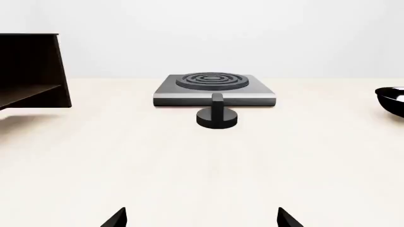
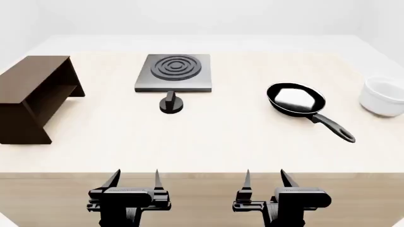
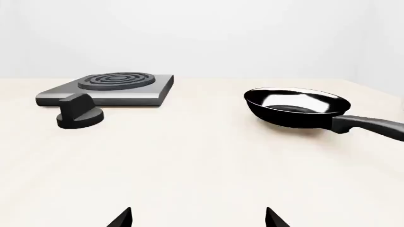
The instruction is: Turn on the stove and put the frying pan on it.
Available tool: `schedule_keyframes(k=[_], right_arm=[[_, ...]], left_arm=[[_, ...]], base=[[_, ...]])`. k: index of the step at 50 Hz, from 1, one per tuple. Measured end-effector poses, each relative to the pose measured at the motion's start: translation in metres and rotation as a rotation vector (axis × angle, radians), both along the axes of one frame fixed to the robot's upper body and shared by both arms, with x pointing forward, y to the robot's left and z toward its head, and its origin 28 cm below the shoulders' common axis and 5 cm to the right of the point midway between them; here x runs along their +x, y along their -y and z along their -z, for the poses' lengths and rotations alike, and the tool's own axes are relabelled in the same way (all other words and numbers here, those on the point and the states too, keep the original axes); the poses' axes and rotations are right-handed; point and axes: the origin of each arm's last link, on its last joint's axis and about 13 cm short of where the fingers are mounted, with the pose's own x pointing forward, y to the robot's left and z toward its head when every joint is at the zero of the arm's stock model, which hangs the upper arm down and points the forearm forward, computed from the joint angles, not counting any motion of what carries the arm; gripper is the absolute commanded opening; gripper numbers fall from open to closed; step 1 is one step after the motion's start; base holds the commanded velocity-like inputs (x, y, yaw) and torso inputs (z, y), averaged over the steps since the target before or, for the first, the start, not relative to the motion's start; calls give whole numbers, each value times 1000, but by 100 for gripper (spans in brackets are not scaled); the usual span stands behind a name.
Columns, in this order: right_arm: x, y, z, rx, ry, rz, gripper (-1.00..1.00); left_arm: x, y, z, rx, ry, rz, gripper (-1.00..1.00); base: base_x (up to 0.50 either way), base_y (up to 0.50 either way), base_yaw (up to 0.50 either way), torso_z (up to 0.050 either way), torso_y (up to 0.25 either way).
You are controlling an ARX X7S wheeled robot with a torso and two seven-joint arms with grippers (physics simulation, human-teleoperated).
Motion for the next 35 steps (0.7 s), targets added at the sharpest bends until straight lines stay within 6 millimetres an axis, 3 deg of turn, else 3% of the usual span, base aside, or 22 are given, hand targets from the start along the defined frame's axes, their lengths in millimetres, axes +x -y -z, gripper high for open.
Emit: schedule_keyframes(k=[25,35], right_arm=[[2,0,-2,-1,-12,5,100],[6,6,-23,12,31,55,100]], left_arm=[[-1,0,-2,3,13,-14,100],[2,-5,-19,36,39,-44,100]], base=[[0,0,0,0,0],[0,0,0,0,0]])
